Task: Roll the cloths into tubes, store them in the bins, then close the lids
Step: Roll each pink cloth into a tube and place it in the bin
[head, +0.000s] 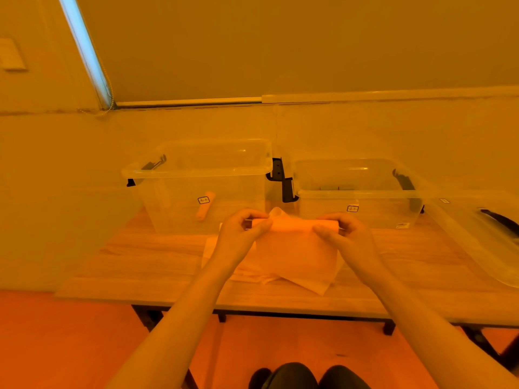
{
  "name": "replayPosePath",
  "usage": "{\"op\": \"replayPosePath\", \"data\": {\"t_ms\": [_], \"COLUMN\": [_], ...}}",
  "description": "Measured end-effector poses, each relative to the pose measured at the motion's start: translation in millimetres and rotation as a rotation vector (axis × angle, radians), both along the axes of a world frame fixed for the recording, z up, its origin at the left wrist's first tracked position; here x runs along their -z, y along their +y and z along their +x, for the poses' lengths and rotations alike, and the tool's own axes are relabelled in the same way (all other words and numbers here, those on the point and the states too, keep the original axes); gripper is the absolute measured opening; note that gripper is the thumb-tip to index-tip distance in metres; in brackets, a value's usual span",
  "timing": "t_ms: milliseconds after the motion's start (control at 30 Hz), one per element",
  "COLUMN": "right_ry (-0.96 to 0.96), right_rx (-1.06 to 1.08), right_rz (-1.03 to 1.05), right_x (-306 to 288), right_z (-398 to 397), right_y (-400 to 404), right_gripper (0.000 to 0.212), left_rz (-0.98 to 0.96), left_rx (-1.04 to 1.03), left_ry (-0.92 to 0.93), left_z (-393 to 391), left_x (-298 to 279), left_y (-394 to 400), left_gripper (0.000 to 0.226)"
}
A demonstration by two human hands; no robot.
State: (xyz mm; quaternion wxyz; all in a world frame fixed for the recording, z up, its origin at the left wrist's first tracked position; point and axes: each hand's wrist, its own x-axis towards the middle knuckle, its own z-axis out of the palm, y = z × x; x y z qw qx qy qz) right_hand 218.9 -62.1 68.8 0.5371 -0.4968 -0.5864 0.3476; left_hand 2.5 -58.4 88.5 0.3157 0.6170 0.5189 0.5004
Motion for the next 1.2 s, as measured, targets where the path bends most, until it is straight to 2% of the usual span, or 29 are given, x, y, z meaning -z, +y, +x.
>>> {"op": "replayPosePath", "data": {"t_ms": [100,200,333,500,700,933,1200], "right_ry": [0.030,0.051,-0.017,-0.007,0.018,0.030,0.062], "right_rx": [-0.009,-0.021,-0.015,-0.005,-0.038,-0.029,-0.039], "right_rz": [-0.010,-0.016,0.002,-0.008,-0.027,-0.029,-0.057], "right_x": [0.0,-0.4,-0.8,-1.0,-1.1,0.7,-1.5], "right_z": [1.4,3.1,1.7,3.4,3.8,0.5,-2.7], "right_y": [-0.6,-0.8,-1.0,-0.3,-0.9,0.3,-0.8], "right_gripper": [0.014,0.021,0.029,0.031,0.033,0.033,0.020], "left_rz": [0.001,-0.012,-0.018,-0.046,-0.044,-0.038,-0.038], "left_rx": [0.051,0.035,0.013,0.056,0.066,0.037,0.081], "left_ry": [-0.022,-0.030,-0.029,-0.026,-0.022,-0.052,-0.038], "left_z": [-0.3,-0.8,-0.9,-3.2,-4.9,-5.1,-7.3], "left_x": [-0.6,-0.4,2.3,2.1,1.1,0.9,7.4], "left_y": [0.0,1.2,1.3,-0.4,0.2,1.1,1.4], "left_gripper": [0.020,0.015,0.008,0.023,0.029,0.020,0.027]}}
